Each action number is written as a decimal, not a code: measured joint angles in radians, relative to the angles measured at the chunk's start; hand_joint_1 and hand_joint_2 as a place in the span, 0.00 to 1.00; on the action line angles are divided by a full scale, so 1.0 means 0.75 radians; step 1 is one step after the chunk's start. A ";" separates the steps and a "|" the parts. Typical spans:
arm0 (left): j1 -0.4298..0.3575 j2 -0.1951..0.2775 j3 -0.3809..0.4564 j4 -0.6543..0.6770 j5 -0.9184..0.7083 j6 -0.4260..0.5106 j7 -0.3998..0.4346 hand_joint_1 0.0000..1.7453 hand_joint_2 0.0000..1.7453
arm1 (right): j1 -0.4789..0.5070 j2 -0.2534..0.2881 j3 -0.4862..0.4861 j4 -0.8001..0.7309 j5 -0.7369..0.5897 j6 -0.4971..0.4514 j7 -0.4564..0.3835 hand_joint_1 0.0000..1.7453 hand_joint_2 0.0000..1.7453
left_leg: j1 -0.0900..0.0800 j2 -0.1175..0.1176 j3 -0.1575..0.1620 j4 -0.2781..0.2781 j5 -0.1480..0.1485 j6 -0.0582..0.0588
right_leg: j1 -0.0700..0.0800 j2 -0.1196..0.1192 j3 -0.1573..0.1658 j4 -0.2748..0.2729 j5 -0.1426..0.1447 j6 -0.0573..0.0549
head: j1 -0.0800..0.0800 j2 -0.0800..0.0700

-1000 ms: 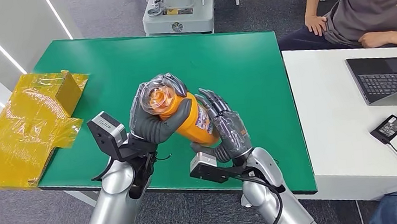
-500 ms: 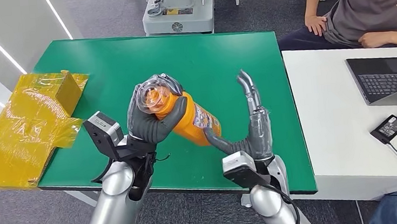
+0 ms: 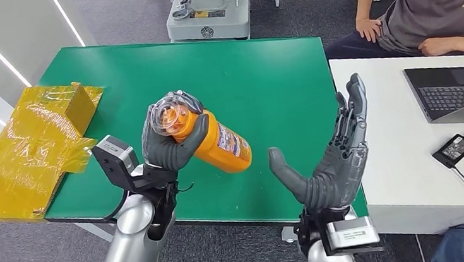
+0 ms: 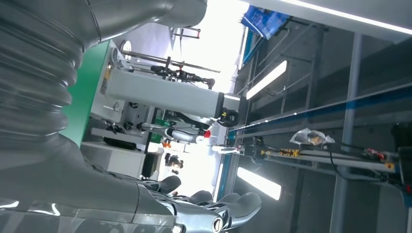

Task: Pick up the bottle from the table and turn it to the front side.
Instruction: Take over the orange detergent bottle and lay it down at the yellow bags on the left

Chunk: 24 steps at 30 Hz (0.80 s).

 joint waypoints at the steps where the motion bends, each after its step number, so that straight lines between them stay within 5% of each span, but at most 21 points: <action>1: 0.004 0.004 0.001 -0.013 -0.007 0.020 -0.019 1.00 1.00 | 0.002 -0.003 0.002 -0.006 -0.018 0.002 0.000 0.00 1.00 | 0.000 0.000 0.000 0.000 0.000 0.000 | 0.000 0.000 0.000 0.000 0.000 0.000 | 0.000 0.000; 8: 0.081 0.054 0.060 -0.240 -0.139 0.135 -0.131 1.00 1.00 | 0.011 -0.026 0.023 -0.029 -0.050 0.076 0.000 0.00 1.00 | 0.000 0.000 0.000 0.000 0.000 0.000 | 0.000 0.000 0.000 0.000 -0.001 0.000 | 0.000 0.000; 13: 0.113 0.127 0.102 -0.388 -0.467 0.305 -0.120 1.00 1.00 | 0.020 -0.033 0.030 -0.032 -0.033 0.120 0.000 0.00 1.00 | 0.000 0.000 0.000 -0.001 0.000 0.000 | 0.000 0.000 0.000 0.000 -0.001 -0.001 | 0.000 0.000; 24: 0.054 0.361 0.064 -0.313 -1.143 0.492 0.006 1.00 1.00 | 0.083 -0.053 0.030 -0.051 -0.027 0.155 0.000 0.00 1.00 | 0.000 0.000 0.001 -0.001 0.000 -0.001 | 0.000 0.000 0.000 0.000 -0.001 -0.001 | 0.000 0.000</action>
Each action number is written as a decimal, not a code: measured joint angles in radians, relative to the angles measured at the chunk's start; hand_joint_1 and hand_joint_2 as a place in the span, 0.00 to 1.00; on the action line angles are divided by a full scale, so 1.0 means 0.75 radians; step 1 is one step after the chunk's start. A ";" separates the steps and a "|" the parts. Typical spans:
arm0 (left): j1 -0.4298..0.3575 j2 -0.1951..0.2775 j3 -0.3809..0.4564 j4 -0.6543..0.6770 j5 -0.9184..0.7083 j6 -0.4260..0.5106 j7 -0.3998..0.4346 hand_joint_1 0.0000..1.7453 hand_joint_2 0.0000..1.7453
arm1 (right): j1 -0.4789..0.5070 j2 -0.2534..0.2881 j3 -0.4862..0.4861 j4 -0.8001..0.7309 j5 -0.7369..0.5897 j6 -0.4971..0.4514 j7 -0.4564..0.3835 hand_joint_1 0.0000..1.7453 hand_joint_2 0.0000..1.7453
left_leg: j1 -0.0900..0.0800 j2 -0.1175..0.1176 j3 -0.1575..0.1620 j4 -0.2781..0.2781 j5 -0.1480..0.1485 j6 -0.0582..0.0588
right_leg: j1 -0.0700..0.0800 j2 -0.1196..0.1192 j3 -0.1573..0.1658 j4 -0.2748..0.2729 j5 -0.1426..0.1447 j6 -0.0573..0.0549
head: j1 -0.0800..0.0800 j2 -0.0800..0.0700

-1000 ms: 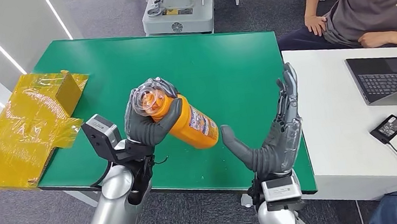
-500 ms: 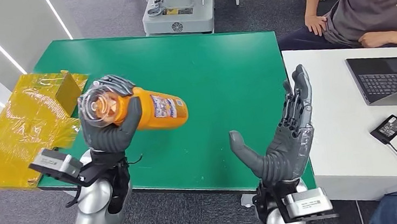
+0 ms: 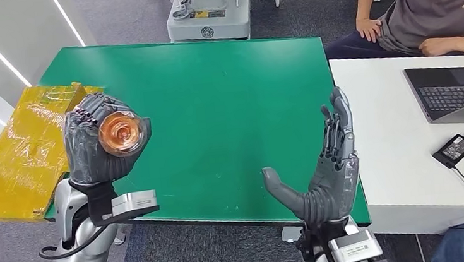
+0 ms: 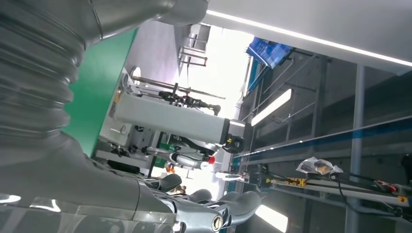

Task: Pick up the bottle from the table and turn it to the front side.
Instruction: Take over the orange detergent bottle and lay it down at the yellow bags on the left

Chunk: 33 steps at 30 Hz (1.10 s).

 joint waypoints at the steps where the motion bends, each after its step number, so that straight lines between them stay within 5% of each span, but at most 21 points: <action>1: -0.016 0.020 -0.013 0.028 -0.041 0.006 0.007 1.00 1.00 | 0.007 -0.001 0.000 -0.004 0.003 0.003 0.000 0.00 1.00 | 0.000 0.000 0.000 0.000 0.000 0.000 | 0.000 0.000 0.000 0.000 0.000 0.000 | 0.000 0.000; 10: -0.206 0.159 -0.202 0.413 -0.384 -0.097 0.016 1.00 1.00 | 0.051 -0.008 0.000 -0.026 0.036 0.022 0.000 0.00 1.00 | 0.000 0.002 0.001 0.000 0.000 0.000 | 0.000 0.002 -0.001 0.000 0.000 0.000 | 0.000 0.000; 22: -0.406 0.183 -0.268 0.900 -0.384 -0.296 0.071 1.00 1.00 | 0.086 -0.008 0.001 -0.039 0.060 0.040 0.000 0.00 1.00 | 0.000 0.002 0.001 0.000 0.000 0.000 | 0.000 0.003 -0.001 0.001 0.000 -0.001 | 0.000 0.000; 33: -0.482 0.231 -0.268 1.083 -0.387 -0.383 0.168 1.00 1.00 | 0.090 -0.008 0.001 -0.043 0.069 0.063 0.007 0.00 1.00 | 0.000 0.002 0.001 0.000 0.000 0.000 | 0.000 0.003 -0.001 0.001 0.000 -0.001 | 0.000 0.000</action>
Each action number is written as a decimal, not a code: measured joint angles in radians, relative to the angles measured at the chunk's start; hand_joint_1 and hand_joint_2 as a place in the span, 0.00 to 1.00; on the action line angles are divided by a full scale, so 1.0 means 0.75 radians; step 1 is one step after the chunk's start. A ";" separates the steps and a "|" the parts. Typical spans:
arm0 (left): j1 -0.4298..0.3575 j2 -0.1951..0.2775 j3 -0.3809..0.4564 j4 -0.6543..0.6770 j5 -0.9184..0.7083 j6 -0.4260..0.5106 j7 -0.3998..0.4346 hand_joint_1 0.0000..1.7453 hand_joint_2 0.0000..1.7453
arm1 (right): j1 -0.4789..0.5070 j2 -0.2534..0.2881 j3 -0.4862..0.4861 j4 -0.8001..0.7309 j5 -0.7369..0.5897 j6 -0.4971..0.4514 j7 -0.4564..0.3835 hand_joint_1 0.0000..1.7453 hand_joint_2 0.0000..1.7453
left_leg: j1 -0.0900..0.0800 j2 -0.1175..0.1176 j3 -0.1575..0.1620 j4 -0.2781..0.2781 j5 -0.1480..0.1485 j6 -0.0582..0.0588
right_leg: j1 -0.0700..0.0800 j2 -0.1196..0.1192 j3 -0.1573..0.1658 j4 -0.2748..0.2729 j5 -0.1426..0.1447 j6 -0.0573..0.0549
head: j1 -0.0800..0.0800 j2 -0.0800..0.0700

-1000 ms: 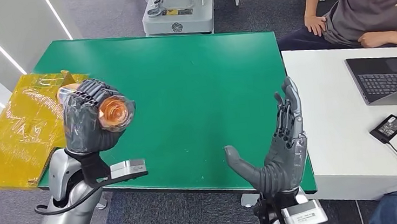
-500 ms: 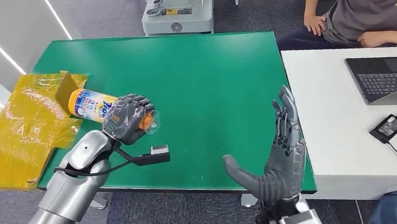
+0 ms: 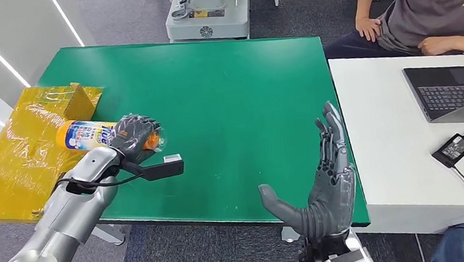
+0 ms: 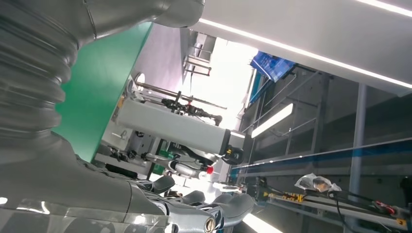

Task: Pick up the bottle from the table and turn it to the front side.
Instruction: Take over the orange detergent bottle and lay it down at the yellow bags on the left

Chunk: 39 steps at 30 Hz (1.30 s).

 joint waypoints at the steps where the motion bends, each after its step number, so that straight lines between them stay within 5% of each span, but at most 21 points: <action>1: 0.000 0.006 0.000 0.007 0.000 0.010 0.006 1.00 1.00 | 0.000 0.000 0.000 -0.003 0.001 0.001 0.000 0.00 1.00 | 0.000 0.000 0.000 0.000 0.000 0.000 | 0.000 0.000 0.000 0.000 0.000 0.000 | 0.000 0.000; 18: 0.016 0.039 0.001 0.075 -0.046 0.246 0.069 1.00 1.00 | 0.000 0.000 0.000 -0.031 0.022 0.028 0.000 0.00 1.00 | 0.000 0.000 0.000 0.000 0.000 0.000 | 0.000 0.000 0.000 0.000 0.000 0.000 | 0.000 0.000; 39: 0.076 0.039 0.008 0.118 -0.068 0.263 0.157 1.00 1.00 | -0.031 0.006 0.012 -0.036 0.021 0.070 0.001 0.00 1.00 | 0.000 0.000 0.000 0.000 0.000 0.000 | 0.000 0.000 0.000 0.000 0.000 0.000 | 0.000 0.000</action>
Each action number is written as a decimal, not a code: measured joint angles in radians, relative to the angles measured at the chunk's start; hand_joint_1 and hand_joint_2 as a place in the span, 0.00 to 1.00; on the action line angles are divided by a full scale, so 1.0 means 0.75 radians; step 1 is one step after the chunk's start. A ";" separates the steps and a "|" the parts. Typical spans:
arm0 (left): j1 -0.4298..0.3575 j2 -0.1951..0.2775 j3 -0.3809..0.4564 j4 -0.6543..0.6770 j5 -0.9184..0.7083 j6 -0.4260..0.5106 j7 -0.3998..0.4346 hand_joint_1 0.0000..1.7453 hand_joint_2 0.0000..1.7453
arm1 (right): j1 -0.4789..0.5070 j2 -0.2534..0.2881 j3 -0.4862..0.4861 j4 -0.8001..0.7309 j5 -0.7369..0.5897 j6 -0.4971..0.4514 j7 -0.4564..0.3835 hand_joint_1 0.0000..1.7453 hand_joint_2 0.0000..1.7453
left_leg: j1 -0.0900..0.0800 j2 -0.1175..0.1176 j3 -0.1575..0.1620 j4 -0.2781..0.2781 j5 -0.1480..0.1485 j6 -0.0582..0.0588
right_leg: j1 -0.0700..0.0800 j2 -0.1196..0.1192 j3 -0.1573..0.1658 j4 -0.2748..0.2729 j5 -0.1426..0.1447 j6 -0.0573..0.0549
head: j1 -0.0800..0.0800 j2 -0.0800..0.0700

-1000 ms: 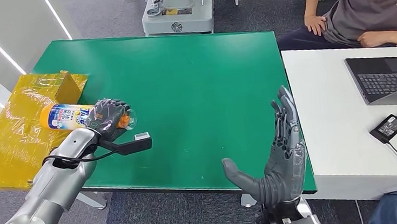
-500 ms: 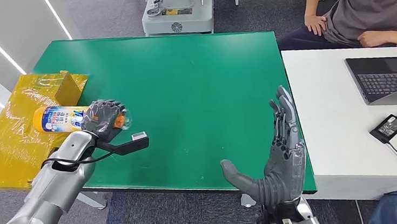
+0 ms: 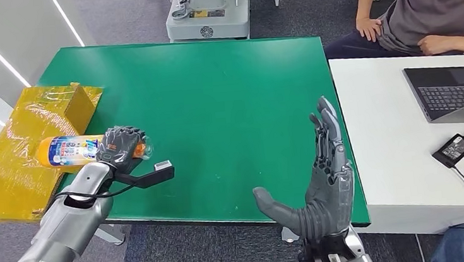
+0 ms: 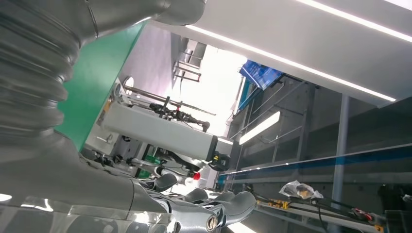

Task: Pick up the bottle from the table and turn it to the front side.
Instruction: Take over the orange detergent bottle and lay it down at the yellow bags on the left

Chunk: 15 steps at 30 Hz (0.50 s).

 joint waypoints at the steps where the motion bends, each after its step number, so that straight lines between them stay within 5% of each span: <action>1: 0.007 0.001 0.001 0.000 0.000 0.001 0.004 1.00 1.00 | -0.002 0.000 0.001 0.000 0.000 0.001 0.000 0.00 1.00 | 0.000 0.000 0.000 0.000 0.000 0.000 | 0.000 0.000 0.000 0.000 0.000 0.000 | 0.000 0.000; 15: 0.103 -0.001 0.044 0.004 0.000 0.062 0.015 1.00 1.00 | -0.033 0.005 0.005 0.002 -0.008 0.023 0.004 0.00 1.00 | 0.000 0.000 0.000 0.000 0.000 0.000 | 0.000 0.000 0.000 0.000 0.000 0.000 | 0.000 0.000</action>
